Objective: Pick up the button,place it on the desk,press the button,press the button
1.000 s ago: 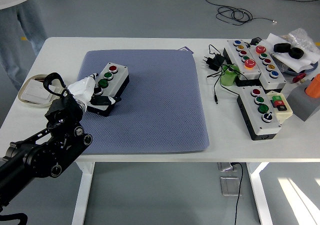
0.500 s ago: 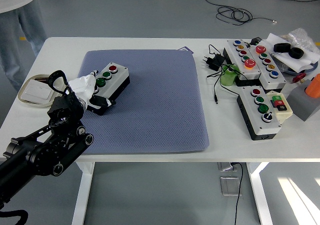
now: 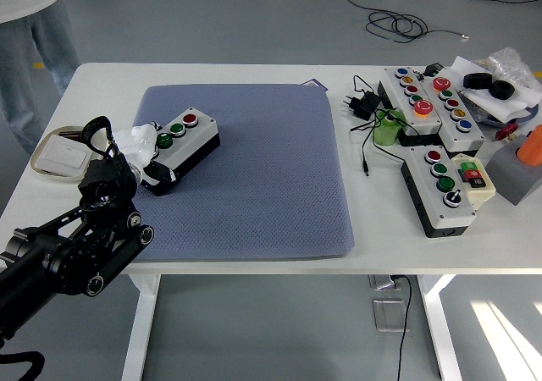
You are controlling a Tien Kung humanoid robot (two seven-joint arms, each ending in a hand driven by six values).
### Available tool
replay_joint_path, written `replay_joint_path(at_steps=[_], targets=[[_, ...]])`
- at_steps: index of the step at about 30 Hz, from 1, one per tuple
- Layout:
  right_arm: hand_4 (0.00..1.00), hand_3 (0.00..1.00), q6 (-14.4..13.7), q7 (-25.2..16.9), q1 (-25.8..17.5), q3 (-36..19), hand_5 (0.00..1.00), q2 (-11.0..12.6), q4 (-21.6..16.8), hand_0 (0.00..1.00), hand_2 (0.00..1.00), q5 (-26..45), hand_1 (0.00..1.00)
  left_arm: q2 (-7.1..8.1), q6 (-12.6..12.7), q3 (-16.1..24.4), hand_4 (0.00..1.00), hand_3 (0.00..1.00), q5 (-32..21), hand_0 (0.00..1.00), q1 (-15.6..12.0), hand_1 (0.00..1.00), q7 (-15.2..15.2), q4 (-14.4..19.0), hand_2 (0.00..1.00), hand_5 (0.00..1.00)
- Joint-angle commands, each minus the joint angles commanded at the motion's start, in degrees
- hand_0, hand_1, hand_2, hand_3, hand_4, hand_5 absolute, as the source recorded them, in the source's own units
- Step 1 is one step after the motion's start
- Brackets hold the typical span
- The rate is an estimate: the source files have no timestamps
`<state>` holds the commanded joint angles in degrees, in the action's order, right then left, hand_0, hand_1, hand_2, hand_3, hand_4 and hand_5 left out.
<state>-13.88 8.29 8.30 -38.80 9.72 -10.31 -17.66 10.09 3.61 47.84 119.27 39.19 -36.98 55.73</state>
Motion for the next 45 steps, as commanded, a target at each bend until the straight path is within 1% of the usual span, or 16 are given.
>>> replay_joint_path(at_steps=[5,6,10,11,12,18,19,21,24,26,29,31,34,35,40,45], targets=[[0.412,0.751,0.01,0.05,0.05,0.06,0.479,0.0,0.0,0.787,0.817,0.01,0.797,0.13,-0.21,0.09,0.755,0.647,0.82,0.294,0.12,0.376,0.0,-0.03,0.393,0.077],[0.412,0.751,0.01,0.07,0.06,0.03,0.479,-0.01,0.0,0.787,0.817,-0.06,0.797,0.15,-0.23,0.11,0.677,0.588,0.96,0.317,0.14,0.352,0.0,-0.02,0.354,0.008],[0.412,0.751,0.04,0.09,0.03,0.07,0.479,-0.01,0.0,0.787,0.817,-0.06,0.797,0.28,-0.09,0.09,0.677,0.588,1.44,0.317,0.17,0.352,0.23,-0.09,0.354,0.008],[0.412,0.751,0.03,0.1,-0.03,0.07,0.479,-0.01,0.0,0.787,0.817,-0.08,0.797,0.38,0.4,-0.05,0.677,0.588,1.66,0.317,0.09,0.352,0.98,-0.21,0.354,0.008],[0.412,0.751,0.03,0.11,-0.05,0.08,0.479,-0.01,0.0,0.787,0.817,-0.09,0.797,0.41,0.56,-0.09,0.534,0.447,1.73,0.342,0.06,0.315,1.22,-0.24,0.302,0.002],[0.412,0.751,0.01,0.17,-0.21,0.13,0.479,-0.01,0.0,0.787,0.817,-0.17,0.797,0.93,3.45,-0.37,0.534,0.447,2.1,0.342,-0.49,0.315,4.65,0.13,0.302,0.002],[0.412,0.751,-0.01,0.21,-0.22,0.05,0.479,-0.02,0.0,0.787,0.817,-0.3,0.797,1.08,4.01,-0.37,0.528,0.412,1.95,0.328,-0.56,0.29,5.6,0.25,0.282,0.002],[0.412,0.751,-0.02,0.25,-0.27,0.05,0.479,-0.03,0.0,0.787,0.817,-0.33,0.797,1.47,4.91,-0.22,0.528,0.412,1.68,0.328,-0.69,0.29,7.46,0.56,0.282,0.002],[0.412,0.751,-0.02,0.29,-0.39,0.01,0.479,0.01,0.0,0.787,0.817,-0.43,0.797,2.39,6.83,0.23,0.528,0.412,0.36,0.328,-1.08,0.29,11.93,0.96,0.282,0.002],[0.412,0.751,-0.04,0.37,-0.47,-0.11,0.479,0.01,0.0,0.787,0.817,-0.66,0.797,3.06,6.97,0.32,0.517,0.38,-0.28,0.31,-1.3,0.281,14.86,1.19,0.268,0.002],[0.412,0.751,-0.05,0.43,-0.6,-0.18,0.479,0.01,0.0,0.787,0.817,-0.79,0.797,4.09,5.38,0.06,0.517,0.38,-1.16,0.31,-1.35,0.281,17.9,1.48,0.268,0.002],[0.412,0.751,-0.1,0.53,-0.74,-0.34,0.479,0.0,0.0,0.787,0.817,-1.01,0.797,5.8,2.66,-1.31,0.514,0.379,-1.42,0.309,-0.88,0.291,21.4,1.82,0.269,0.002],[0.412,0.751,-0.11,0.57,-0.82,-0.37,0.479,0.0,0.0,0.787,0.817,-1.07,0.797,7.16,0.56,-2.67,0.514,0.379,-0.84,0.309,-0.19,0.291,24.94,1.9,0.269,0.002],[0.412,0.751,-0.14,0.6,-0.94,-0.4,0.479,-0.01,0.0,0.787,0.817,-1.06,0.797,8.1,-0.66,-3.68,0.514,0.379,-0.08,0.309,0.39,0.291,26.93,2.01,0.269,0.002],[0.412,0.751,-0.2,0.68,-1.0,-0.62,0.479,-0.07,0.0,0.787,0.817,-1.3,0.797,9.72,-1.55,-5.43,0.514,0.376,2.28,0.312,1.92,0.291,32.7,2.3,0.269,0.002],[0.412,0.751,-0.23,0.53,-0.89,-0.43,0.479,-0.1,0.0,0.787,0.817,-0.83,0.797,11.06,-0.35,-6.0,0.51,0.371,3.96,0.31,3.29,0.285,38.77,3.34,0.267,0.002]])
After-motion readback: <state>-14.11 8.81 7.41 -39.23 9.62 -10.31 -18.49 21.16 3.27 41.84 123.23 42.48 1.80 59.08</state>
